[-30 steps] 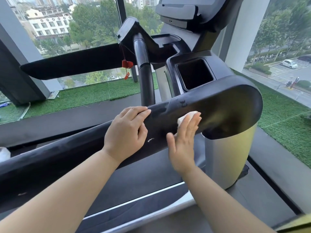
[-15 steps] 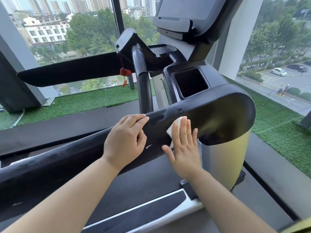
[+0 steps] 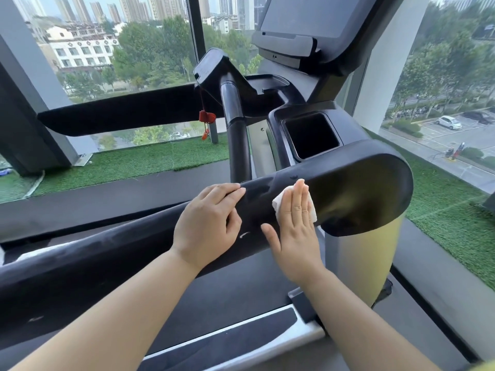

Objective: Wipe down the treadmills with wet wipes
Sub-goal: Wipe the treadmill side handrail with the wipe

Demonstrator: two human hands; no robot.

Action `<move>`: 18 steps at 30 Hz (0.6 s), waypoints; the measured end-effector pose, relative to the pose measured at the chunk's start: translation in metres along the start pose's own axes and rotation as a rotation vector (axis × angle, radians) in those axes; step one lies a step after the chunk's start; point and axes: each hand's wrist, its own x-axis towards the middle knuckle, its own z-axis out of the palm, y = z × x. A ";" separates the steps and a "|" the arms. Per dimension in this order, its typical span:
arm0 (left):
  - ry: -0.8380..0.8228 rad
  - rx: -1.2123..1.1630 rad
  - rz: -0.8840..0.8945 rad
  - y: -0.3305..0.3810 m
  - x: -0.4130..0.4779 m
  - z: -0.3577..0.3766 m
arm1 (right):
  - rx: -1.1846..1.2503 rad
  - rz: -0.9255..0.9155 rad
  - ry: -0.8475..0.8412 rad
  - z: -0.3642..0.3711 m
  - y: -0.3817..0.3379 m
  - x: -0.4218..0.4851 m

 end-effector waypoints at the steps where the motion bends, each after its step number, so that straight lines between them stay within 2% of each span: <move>1: -0.001 0.003 0.000 0.000 0.000 0.000 | 0.010 0.024 0.016 0.003 0.001 0.001; 5: -0.007 0.014 -0.002 0.000 0.000 0.001 | 0.088 0.103 0.109 0.021 -0.018 0.001; 9: -0.002 0.016 0.006 0.000 0.000 0.001 | -0.025 -0.182 0.090 0.026 -0.005 -0.011; 11: 0.002 0.009 0.003 0.000 0.000 0.001 | -0.087 -0.266 0.087 0.017 0.017 -0.007; 12: 0.001 0.009 0.002 0.000 0.000 0.001 | -0.087 -0.241 0.086 0.014 0.027 -0.002; 16: -0.007 0.012 0.002 0.001 0.001 0.000 | 0.051 0.129 0.087 0.010 0.017 0.008; 18: -0.009 0.013 -0.004 0.001 0.001 0.001 | 0.089 0.120 0.074 0.017 -0.006 0.004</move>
